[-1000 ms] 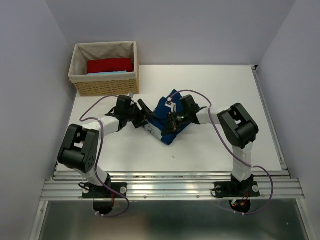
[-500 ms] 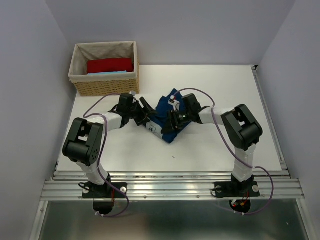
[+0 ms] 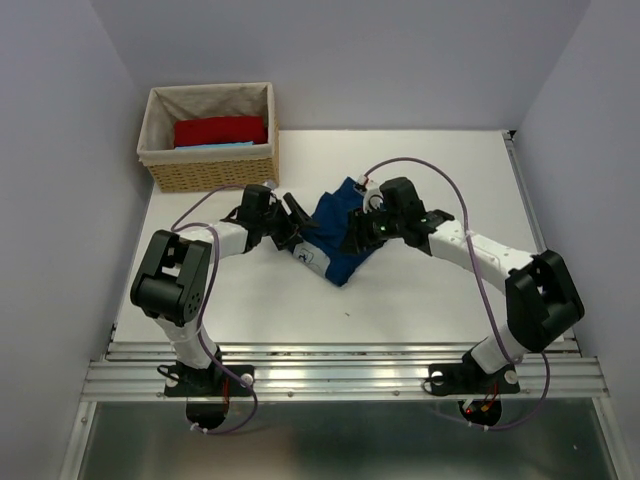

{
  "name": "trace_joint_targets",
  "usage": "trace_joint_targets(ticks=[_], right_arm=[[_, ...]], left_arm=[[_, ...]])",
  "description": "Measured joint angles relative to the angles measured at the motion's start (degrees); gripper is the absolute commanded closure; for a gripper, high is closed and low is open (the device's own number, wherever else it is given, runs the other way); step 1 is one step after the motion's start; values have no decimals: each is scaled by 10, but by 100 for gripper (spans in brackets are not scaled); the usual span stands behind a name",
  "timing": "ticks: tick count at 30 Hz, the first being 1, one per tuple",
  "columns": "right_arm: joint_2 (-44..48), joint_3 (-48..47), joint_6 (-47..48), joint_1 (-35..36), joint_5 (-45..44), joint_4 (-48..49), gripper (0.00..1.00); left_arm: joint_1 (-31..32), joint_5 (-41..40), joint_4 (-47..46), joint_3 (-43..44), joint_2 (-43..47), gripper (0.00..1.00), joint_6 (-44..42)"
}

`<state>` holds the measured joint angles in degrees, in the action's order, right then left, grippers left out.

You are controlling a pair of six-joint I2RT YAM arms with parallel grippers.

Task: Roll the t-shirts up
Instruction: Roll the T-shirt to the center of the board.

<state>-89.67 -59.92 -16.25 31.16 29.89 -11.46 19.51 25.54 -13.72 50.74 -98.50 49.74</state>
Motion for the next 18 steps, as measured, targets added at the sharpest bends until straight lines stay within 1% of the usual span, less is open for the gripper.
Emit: trace_joint_targets(ticks=[1,4,7,13,18], right_arm=[[7,-1,4,10,-11,-7,70],[3,-9,15,43,-31,-19,85],[-27,-15,18,62,-35,-20,88],[-85,-16,15,64,-40,-15,89],[-94,-14,12,64,-90,-5,95]], left_arm=[[0,0,0,1,0,21,0],[0,0,3,4,0,21,0],[0,0,6,12,0,21,0],[0,0,12,32,-9,22,-6],[0,0,16,59,-40,22,-16]])
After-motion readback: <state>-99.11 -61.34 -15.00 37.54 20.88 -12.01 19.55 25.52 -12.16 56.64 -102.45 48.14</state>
